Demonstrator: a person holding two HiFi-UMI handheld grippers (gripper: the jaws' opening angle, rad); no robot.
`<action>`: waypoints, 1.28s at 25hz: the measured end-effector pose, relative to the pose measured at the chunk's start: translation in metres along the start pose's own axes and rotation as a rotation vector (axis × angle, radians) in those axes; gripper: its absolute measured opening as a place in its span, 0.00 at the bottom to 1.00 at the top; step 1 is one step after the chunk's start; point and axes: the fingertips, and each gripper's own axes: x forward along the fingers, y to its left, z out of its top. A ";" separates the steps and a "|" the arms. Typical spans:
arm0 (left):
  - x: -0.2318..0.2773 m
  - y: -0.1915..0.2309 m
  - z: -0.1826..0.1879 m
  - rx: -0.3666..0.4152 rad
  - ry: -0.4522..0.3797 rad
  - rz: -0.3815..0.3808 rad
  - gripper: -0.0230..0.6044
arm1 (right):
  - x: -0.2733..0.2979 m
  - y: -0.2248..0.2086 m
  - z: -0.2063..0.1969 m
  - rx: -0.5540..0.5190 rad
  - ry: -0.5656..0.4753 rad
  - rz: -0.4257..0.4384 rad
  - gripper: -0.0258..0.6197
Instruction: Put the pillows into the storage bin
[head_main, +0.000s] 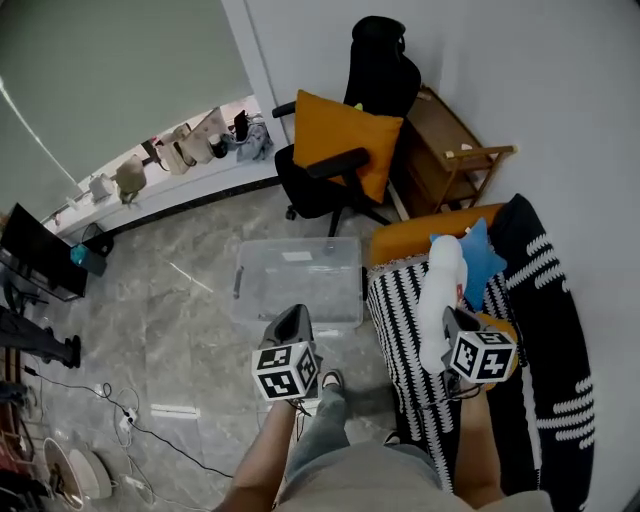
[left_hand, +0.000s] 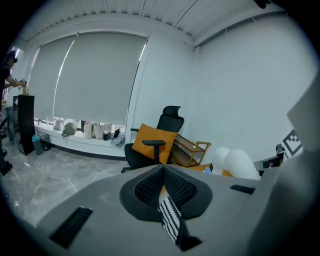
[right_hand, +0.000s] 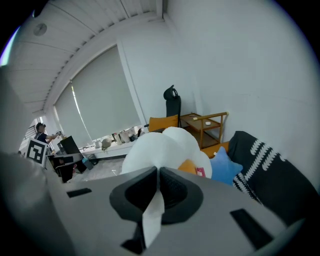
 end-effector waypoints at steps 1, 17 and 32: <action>0.009 0.014 0.008 -0.004 -0.001 0.002 0.05 | 0.013 0.013 0.007 -0.013 0.006 0.011 0.06; 0.130 0.230 -0.082 -0.126 0.152 0.126 0.05 | 0.286 0.165 -0.033 -0.128 0.174 0.239 0.06; 0.238 0.317 -0.257 -0.186 0.276 0.170 0.05 | 0.486 0.164 -0.154 -0.195 0.257 0.262 0.06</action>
